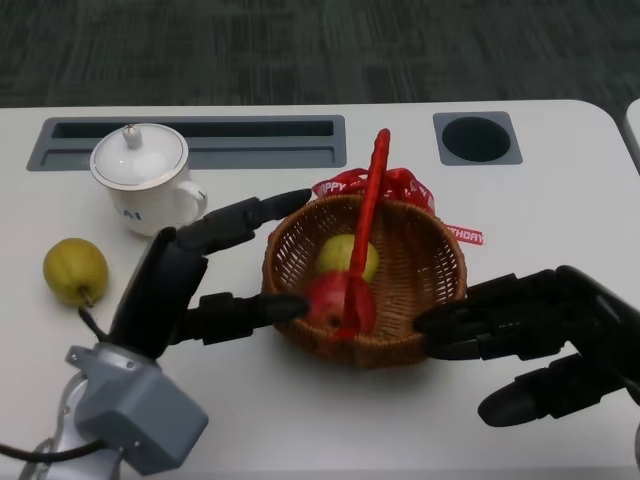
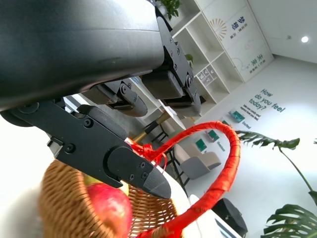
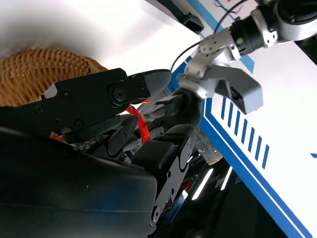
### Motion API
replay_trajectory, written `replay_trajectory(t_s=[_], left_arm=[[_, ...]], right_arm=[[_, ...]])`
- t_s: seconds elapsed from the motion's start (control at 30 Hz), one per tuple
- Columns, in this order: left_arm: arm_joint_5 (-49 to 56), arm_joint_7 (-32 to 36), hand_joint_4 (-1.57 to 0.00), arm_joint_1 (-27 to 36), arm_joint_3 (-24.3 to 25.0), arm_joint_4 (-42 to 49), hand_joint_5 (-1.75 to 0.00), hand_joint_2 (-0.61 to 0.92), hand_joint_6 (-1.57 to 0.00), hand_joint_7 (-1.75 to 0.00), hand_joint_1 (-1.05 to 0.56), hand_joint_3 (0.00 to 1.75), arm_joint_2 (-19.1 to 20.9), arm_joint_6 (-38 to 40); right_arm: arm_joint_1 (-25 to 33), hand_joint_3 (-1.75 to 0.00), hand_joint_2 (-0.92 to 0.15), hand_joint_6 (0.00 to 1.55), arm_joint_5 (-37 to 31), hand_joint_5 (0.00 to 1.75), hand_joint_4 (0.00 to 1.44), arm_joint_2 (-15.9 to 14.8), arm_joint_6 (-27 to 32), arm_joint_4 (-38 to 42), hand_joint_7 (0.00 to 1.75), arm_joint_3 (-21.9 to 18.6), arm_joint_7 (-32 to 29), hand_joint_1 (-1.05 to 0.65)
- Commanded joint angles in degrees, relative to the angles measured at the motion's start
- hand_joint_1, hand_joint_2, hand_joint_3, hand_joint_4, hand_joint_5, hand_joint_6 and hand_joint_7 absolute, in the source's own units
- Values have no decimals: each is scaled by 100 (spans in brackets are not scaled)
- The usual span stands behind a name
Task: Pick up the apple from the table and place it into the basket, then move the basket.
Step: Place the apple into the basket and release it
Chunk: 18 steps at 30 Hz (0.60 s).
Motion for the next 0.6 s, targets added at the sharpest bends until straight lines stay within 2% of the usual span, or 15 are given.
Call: replay_trajectory(t_s=[0.03, 0.17, 0.3, 0.5, 0.6], left_arm=[[-257, -269, -66, 502, 180, -751, -1, 77, -70, 0, -35, 0, 317, 227], [-497, -579, -67, 1001, 400, -1422, -1, 77, -68, 0, -37, 0, 673, 297], [-835, -849, -68, 1428, 582, -1998, -1, 76, -67, 0, -40, 0, 885, 568], [-1030, -1010, -67, 1897, 784, -2509, -1, 75, -67, 0, -41, 0, 941, 822], [-983, -992, -70, 2011, 839, -2520, -1, 75, -68, -1, -40, 0, 905, 675]], right_arm=[[-269, -2, -89, 76, 37, 0, 84, -123, -186, 157, 1, -19, 50, -49], [-737, -1, -88, 71, -311, 0, 77, -140, -455, 852, 0, -59, 78, -56], [-1296, 0, -87, 63, -1026, 0, 66, -282, -678, 1591, 0, -130, -20, -61], [-2046, 0, -83, 60, -2711, 0, 60, -423, -1099, 2344, 1, -432, -572, -67], [-2320, 0, -79, 63, -3802, 1, 61, -456, -1031, 2467, 1, -606, -1166, -69]])
